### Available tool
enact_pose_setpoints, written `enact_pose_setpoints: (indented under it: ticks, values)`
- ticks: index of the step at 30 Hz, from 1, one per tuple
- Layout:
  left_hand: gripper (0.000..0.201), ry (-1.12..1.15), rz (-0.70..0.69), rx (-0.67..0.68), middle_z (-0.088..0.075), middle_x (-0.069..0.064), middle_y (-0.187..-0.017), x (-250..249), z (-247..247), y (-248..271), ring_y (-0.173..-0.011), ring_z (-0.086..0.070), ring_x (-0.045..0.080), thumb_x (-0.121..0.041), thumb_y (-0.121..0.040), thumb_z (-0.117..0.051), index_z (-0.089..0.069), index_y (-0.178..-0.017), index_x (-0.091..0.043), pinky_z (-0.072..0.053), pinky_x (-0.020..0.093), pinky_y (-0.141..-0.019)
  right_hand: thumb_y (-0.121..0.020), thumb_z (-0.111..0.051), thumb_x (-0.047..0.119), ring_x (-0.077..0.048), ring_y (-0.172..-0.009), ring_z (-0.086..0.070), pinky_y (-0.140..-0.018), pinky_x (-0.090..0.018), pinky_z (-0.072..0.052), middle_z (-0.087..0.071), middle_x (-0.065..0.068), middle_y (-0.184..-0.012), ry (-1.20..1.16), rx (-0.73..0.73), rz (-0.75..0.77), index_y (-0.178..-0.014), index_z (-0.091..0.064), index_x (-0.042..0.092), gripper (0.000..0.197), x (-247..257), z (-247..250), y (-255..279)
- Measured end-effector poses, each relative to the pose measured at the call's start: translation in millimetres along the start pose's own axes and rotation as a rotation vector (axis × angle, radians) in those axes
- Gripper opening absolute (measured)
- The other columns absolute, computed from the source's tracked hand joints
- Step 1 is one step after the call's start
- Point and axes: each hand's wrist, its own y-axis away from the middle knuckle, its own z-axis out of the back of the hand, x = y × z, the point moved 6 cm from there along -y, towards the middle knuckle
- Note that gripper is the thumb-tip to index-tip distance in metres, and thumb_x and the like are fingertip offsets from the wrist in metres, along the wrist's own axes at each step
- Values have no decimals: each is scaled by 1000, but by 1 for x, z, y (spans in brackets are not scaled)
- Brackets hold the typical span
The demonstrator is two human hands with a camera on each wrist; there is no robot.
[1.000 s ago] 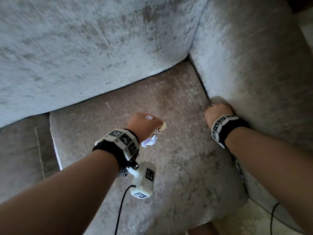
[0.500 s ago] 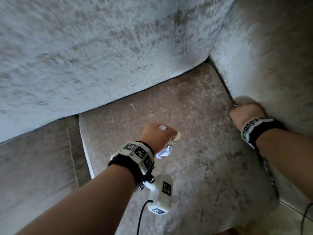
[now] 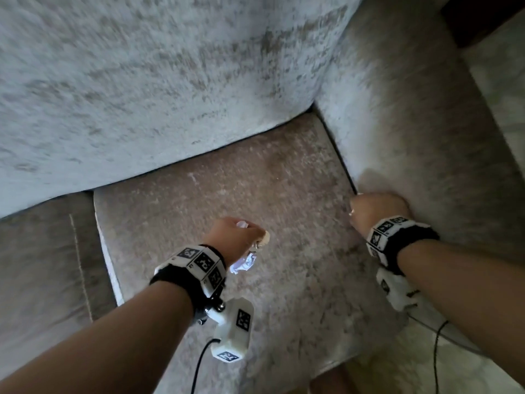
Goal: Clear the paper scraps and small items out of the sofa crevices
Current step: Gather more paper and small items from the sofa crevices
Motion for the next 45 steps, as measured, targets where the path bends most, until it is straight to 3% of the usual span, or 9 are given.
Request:
enact_pose_setpoints:
  ticks: [5,10,14,19,22,25,31,39,45]
  values:
    - [6,-30,-23,40,-72,10,-70,-18,-25,7,-62,-64,16,-16,-66,-76,-74,-61,-13,-51,23,-61,-83,-58,46,-28,-81,-61,-67,-26,-42,-69,-4,-94,-467,107,-121,-69,-57,18,31,-24,-27,53]
    - [13,-60,-35,110,-72,14,-71,-33,-71,16,-65,-65,22,-25,-56,-76,-76,-63,-14,-53,30,-64,-81,-71,39,-24,-56,-50,-54,-28,-42,-55,-1,-55,-1050,124,-294,-67,-64,11,32,-51,-76,91]
    - [6,-48,-40,112,-70,10,-67,-39,-111,20,-61,-63,19,-14,-66,-76,-75,-60,-15,-50,23,-56,-77,-76,35,-15,-54,-32,-52,-27,-30,-34,-4,-51,-1333,-33,-101,-61,-48,9,41,-29,-71,96]
    - [7,67,-24,199,-70,14,-73,-47,-158,33,-72,-66,27,-14,-64,-78,-75,-68,-9,-54,38,-72,-71,-67,32,-10,-55,-37,-54,-27,-34,-45,-1,-56,-1535,-71,37,-76,-63,4,29,-24,-60,103]
    - [23,216,48,282,-66,22,-78,-47,-174,38,-66,-66,29,-15,-64,-76,-69,-78,2,-55,35,-64,-79,-72,21,-9,-56,-45,-54,-25,-38,-56,0,-61,-1664,-17,103,-82,-69,7,15,-30,-59,111]
    - [7,363,82,358,-64,22,-83,-51,-188,43,-67,-65,28,-5,-82,-62,-65,-77,-1,-56,30,-62,-80,-75,19,-5,-52,-51,-52,-22,-41,-60,9,-58,-1743,-77,75,-77,-69,20,7,-39,-59,113]
    - [10,388,62,420,-67,16,-79,-51,-195,39,-64,-65,25,-12,-78,-64,-64,-70,-7,-52,26,-56,-74,-74,39,-26,-69,-65,-62,-44,-55,-69,-4,-75,-1776,-125,-6,-89,-71,25,21,-35,-61,116]
    - [23,528,181,430,-60,5,-63,-46,-184,40,-58,-62,18,-17,-93,-50,-59,-72,-12,-50,25,-57,-81,-72,9,-3,-55,-49,-54,-17,-42,-53,12,-60,-1840,-317,-63,-73,-65,13,12,-35,-48,127]
    - [22,459,146,435,-58,10,-65,-59,-180,38,-54,-61,20,-13,-94,-47,-55,-74,-9,-50,22,-50,-70,-70,34,-5,-78,-63,-71,-24,-53,-63,12,-79,-1694,-408,-75,-69,-66,31,6,-24,-37,125]
